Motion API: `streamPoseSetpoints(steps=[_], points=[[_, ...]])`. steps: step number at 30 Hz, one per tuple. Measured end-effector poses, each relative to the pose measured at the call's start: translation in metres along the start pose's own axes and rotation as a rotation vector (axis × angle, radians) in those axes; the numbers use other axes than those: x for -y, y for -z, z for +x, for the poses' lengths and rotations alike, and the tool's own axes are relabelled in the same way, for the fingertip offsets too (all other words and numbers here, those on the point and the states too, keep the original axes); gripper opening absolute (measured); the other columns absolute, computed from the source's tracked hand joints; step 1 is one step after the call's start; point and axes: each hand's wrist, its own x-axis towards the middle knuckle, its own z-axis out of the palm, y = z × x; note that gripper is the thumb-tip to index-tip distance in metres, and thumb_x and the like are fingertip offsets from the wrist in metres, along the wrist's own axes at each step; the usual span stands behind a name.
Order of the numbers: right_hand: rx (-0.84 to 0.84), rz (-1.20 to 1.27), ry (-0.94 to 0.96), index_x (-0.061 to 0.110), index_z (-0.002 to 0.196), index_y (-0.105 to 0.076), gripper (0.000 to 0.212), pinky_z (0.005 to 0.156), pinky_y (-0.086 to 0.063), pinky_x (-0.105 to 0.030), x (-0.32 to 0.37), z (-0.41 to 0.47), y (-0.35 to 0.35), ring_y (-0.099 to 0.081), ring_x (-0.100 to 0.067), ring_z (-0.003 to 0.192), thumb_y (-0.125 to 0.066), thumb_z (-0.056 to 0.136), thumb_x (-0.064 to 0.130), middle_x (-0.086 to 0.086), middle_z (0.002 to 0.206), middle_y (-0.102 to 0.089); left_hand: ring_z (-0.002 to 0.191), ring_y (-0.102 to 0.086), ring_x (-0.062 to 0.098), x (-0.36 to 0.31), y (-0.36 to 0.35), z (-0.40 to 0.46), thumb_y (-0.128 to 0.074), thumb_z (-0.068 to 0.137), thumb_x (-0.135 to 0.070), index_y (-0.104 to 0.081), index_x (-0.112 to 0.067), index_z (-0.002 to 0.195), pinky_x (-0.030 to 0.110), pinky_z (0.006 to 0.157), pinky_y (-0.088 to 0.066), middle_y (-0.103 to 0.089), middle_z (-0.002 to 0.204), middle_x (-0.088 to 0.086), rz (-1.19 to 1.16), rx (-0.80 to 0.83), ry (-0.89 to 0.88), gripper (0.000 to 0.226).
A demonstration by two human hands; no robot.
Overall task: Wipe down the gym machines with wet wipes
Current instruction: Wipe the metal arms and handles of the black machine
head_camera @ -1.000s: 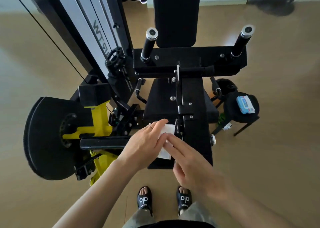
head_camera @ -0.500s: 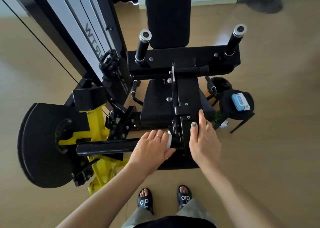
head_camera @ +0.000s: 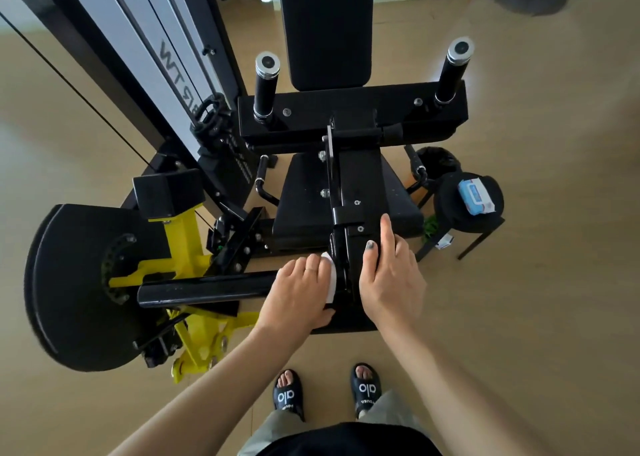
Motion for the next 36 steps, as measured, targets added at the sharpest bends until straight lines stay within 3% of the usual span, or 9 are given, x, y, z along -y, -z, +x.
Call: streamPoseSetpoints(steps=[4,8,12,15,18,22,26,30,36], points=[[0.003,-0.006,0.004,0.024,0.160,-0.028,0.055,0.067,-0.041,-0.022,-0.001,0.001,-0.001,-0.061,-0.020,0.100,-0.021,0.109,0.044,-0.008,0.122,-0.064,0.126,-0.052,0.035,0.025,-0.016,-0.036,-0.078,0.077,-0.020,-0.040,-0.001,0.145,0.048,0.114,-0.040,-0.051,0.137,0.017,0.018,-0.059,0.057,0.080],[-0.011,0.014,-0.012,0.023,0.160,-0.030,0.055,0.066,-0.047,-0.025,0.001,0.000,-0.002,-0.061,-0.021,0.097,-0.024,0.109,0.044,-0.008,0.118,-0.064,0.127,-0.046,0.041,0.004,-0.029,-0.036,-0.068,0.075,-0.007,-0.041,0.003,0.145,0.054,0.120,-0.028,-0.046,0.136,0.022,0.010,-0.119,0.216,0.076],[-0.005,0.035,-0.021,0.022,0.159,-0.031,0.056,0.066,-0.050,-0.028,0.001,0.000,-0.002,-0.061,-0.021,0.096,-0.024,0.108,0.043,-0.008,0.116,-0.065,0.108,-0.054,0.034,-0.043,-0.018,-0.007,-0.040,0.088,-0.003,-0.052,-0.002,0.125,0.047,0.107,-0.041,-0.054,0.113,0.015,-0.067,-0.186,0.243,0.039],[-0.010,0.033,-0.013,0.021,0.159,-0.032,0.056,0.064,-0.048,-0.025,-0.001,-0.002,-0.003,-0.060,-0.019,0.094,-0.025,0.108,0.042,-0.007,0.114,-0.066,0.087,-0.055,0.025,-0.036,-0.012,0.001,-0.061,0.080,-0.002,-0.052,-0.010,0.108,0.038,0.088,-0.048,-0.055,0.095,0.007,-0.053,-0.209,0.238,0.030],[-0.007,0.031,-0.011,0.022,0.160,-0.030,0.056,0.062,-0.040,-0.021,-0.002,-0.001,-0.001,-0.057,-0.016,0.090,-0.025,0.107,0.042,-0.005,0.111,-0.064,0.075,-0.063,0.019,-0.007,-0.004,0.005,-0.078,0.073,-0.010,-0.054,-0.016,0.096,0.032,0.070,-0.051,-0.064,0.083,0.000,-0.070,-0.105,0.237,0.033],[-0.010,0.030,-0.014,0.021,0.159,-0.032,0.056,0.059,-0.037,-0.020,-0.002,0.000,-0.001,-0.054,-0.013,0.083,-0.028,0.107,0.042,-0.003,0.104,-0.063,0.083,-0.068,0.022,0.027,0.012,0.022,-0.069,0.076,-0.034,-0.060,-0.025,0.103,0.032,0.064,-0.044,-0.067,0.088,-0.005,-0.125,0.199,0.209,0.029],[0.016,0.043,-0.016,0.021,0.160,-0.029,0.057,0.059,-0.051,-0.027,-0.001,0.000,-0.002,-0.057,-0.015,0.081,-0.026,0.107,0.044,-0.007,0.104,-0.064,0.084,-0.065,0.021,0.031,0.030,0.042,-0.077,0.069,-0.036,-0.060,-0.020,0.097,0.031,0.064,-0.046,-0.062,0.084,-0.005,-0.209,0.520,0.215,0.036],[0.027,0.031,-0.007,0.020,0.161,-0.027,0.058,0.061,-0.052,-0.028,-0.001,0.000,-0.002,-0.058,-0.017,0.083,-0.027,0.108,0.044,-0.008,0.104,-0.064,0.091,-0.066,0.022,-0.001,0.023,0.034,-0.068,0.081,-0.023,-0.058,-0.021,0.102,0.030,0.073,-0.046,-0.063,0.091,-0.004,-0.140,0.255,0.294,0.023],[0.023,0.015,0.005,0.021,0.161,-0.025,0.060,0.062,-0.047,-0.026,-0.002,0.000,-0.002,-0.059,-0.020,0.085,-0.020,0.106,0.044,-0.010,0.108,-0.064,0.112,-0.050,0.029,-0.039,-0.009,-0.011,-0.065,0.075,-0.030,-0.048,-0.009,0.130,0.043,0.111,-0.035,-0.054,0.118,0.007,-0.123,-0.146,0.274,0.061]])
